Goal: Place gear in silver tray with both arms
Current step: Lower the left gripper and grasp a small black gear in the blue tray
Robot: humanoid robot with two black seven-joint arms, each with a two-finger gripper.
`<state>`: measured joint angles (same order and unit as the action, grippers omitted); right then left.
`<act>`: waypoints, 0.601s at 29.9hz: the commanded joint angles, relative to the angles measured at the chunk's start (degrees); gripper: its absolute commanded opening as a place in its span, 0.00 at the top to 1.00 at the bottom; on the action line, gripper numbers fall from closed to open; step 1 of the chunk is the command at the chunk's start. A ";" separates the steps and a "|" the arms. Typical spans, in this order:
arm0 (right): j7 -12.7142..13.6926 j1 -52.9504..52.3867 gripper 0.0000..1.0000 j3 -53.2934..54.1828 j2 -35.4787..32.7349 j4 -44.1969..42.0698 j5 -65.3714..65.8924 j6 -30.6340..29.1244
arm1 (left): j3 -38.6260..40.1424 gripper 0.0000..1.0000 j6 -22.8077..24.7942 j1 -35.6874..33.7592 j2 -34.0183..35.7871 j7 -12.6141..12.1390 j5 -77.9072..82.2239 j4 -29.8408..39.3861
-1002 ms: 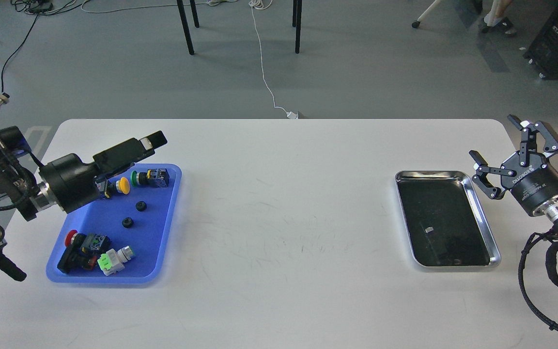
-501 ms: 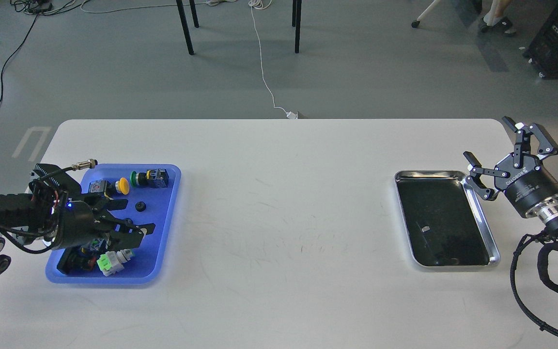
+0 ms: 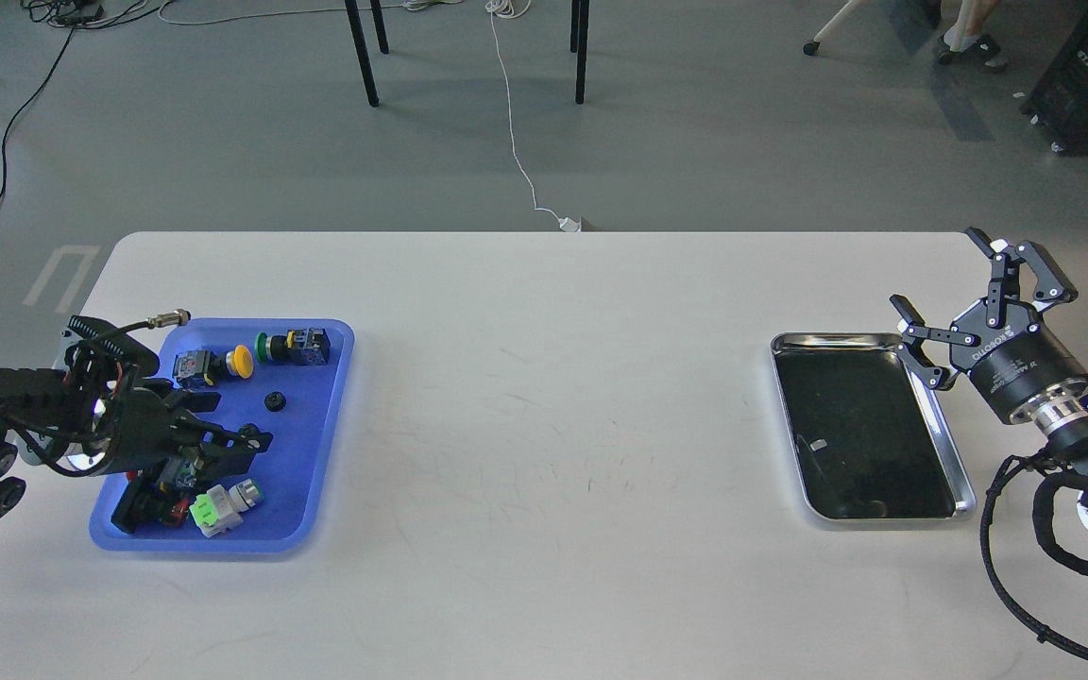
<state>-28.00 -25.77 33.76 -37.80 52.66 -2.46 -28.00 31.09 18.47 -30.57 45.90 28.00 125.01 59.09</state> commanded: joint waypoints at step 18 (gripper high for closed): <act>0.00 -0.34 0.01 -0.01 0.10 0.42 0.00 0.00 | -0.59 0.49 -1.42 0.16 -0.99 0.00 -0.01 -2.92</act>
<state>-28.00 -26.02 33.76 -37.70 52.99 -2.46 -28.00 30.50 17.22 -30.43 45.33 28.00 125.00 57.04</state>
